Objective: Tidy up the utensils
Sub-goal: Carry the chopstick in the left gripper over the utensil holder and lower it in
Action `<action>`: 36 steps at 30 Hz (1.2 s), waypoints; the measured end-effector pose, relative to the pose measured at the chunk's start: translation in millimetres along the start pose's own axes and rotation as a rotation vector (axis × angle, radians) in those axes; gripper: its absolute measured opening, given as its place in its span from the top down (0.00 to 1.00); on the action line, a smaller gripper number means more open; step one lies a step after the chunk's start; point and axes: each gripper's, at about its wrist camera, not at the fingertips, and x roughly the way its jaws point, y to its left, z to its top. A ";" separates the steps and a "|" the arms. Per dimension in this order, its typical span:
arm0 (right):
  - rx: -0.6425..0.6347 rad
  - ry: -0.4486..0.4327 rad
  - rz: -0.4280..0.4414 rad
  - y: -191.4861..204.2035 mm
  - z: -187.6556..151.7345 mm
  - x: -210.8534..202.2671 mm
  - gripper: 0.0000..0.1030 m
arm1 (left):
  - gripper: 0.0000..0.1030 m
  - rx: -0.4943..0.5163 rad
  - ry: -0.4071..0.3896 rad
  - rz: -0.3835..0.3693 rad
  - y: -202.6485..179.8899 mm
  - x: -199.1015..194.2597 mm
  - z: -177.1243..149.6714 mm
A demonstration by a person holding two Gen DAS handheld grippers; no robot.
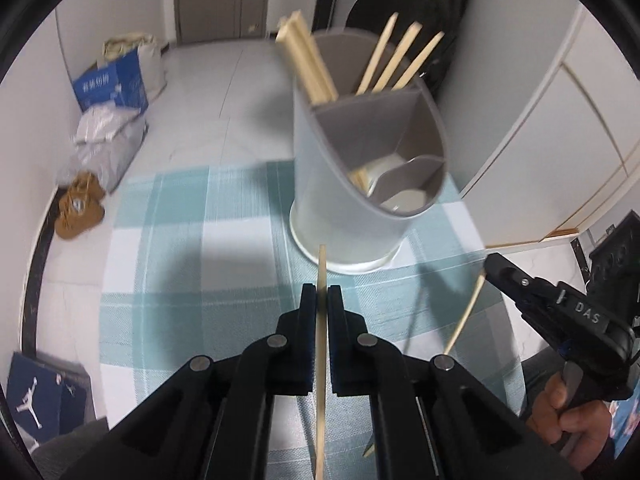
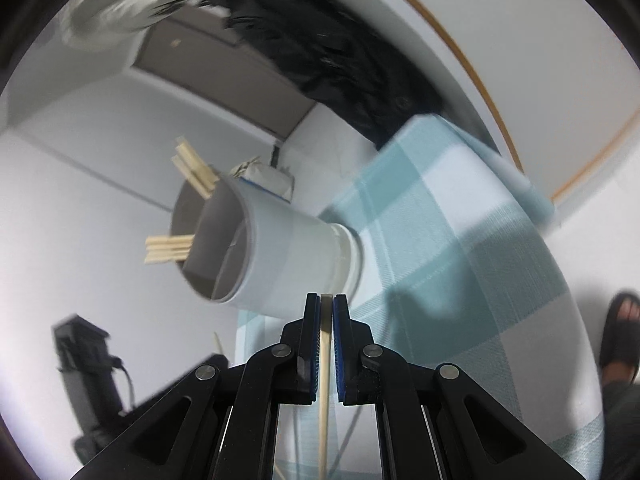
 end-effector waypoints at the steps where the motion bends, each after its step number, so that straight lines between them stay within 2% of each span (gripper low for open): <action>1: -0.036 -0.014 0.002 6.4 -1.8 -2.3 0.95 | 0.99 0.015 -0.012 -0.002 -1.7 -3.1 -0.5; 6: -0.176 -0.059 0.008 32.0 -12.6 -9.6 0.95 | 0.99 0.050 -0.040 -0.020 -0.5 -11.2 -3.8; 14: -0.321 -0.104 0.063 66.4 -30.4 -23.1 0.95 | 0.99 0.054 -0.083 -0.052 11.2 -24.9 -4.5; 29: -0.492 -0.143 0.047 119.6 -41.5 -34.9 0.95 | 0.99 0.046 -0.158 -0.111 24.3 -49.6 -4.2; 36: -0.554 -0.165 0.036 139.6 -32.8 -37.2 0.95 | 0.99 0.060 -0.187 -0.120 27.0 -65.4 3.8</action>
